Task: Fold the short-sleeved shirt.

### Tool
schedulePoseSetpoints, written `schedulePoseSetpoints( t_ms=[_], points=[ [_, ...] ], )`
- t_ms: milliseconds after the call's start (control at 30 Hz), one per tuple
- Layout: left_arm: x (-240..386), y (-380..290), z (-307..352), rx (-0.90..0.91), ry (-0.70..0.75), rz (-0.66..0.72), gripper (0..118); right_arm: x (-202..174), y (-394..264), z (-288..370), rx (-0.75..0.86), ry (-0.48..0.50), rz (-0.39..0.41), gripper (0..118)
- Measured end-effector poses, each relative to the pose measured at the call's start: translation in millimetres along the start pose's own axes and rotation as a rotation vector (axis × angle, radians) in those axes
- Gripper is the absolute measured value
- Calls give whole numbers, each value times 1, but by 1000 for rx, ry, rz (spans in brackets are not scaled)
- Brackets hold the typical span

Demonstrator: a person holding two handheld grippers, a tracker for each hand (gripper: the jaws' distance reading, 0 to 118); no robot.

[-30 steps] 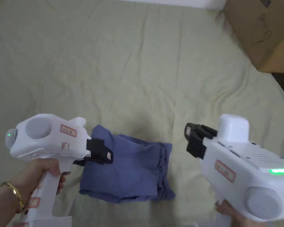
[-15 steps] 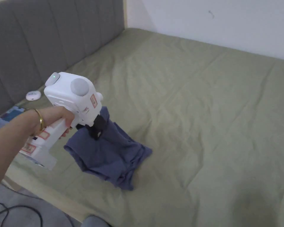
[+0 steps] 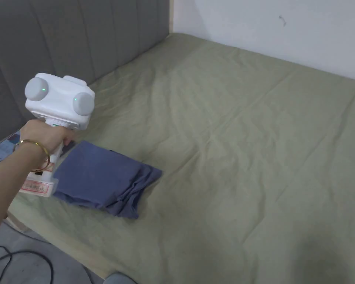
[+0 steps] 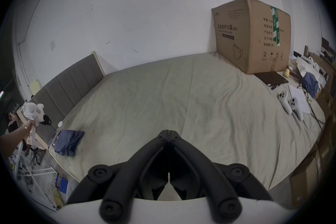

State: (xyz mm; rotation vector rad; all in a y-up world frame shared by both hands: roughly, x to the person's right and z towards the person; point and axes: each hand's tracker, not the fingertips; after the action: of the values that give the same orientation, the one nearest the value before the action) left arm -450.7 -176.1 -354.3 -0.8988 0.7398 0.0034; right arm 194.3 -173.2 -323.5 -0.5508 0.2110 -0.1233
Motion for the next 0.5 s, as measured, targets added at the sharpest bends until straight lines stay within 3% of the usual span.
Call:
schedulePoseSetpoints(
  t_ms=[100, 133, 167, 300, 333, 433, 467, 500],
  points=[
    [13, 3, 48, 180, -75, 93, 1, 5, 14, 3, 51, 11, 36, 0],
    [23, 4, 66, 263, -126, -4, 0, 6, 20, 5, 77, 17, 52, 0],
    [33, 6, 79, 322, -140, 7, 0, 8, 26, 7, 101, 12, 74, 0],
    [73, 4, 143, 493, -356, 137, 0, 3, 52, 16, 167, 6, 111, 0],
    [86, 2, 159, 545, -380, 148, 0, -20, 62, 31, 193, 2, 120, 0],
    [126, -8, 196, 647, -448, 100, 0, -32, 77, 45, 250, -28, 139, 0],
    [140, -15, 206, 678, -470, 80, 0, -1, 80, 38, 272, -37, 145, 0],
    [152, -20, 214, 696, -499, 75, 0, 2, 83, 39, 287, -49, 149, 0]
  ],
)
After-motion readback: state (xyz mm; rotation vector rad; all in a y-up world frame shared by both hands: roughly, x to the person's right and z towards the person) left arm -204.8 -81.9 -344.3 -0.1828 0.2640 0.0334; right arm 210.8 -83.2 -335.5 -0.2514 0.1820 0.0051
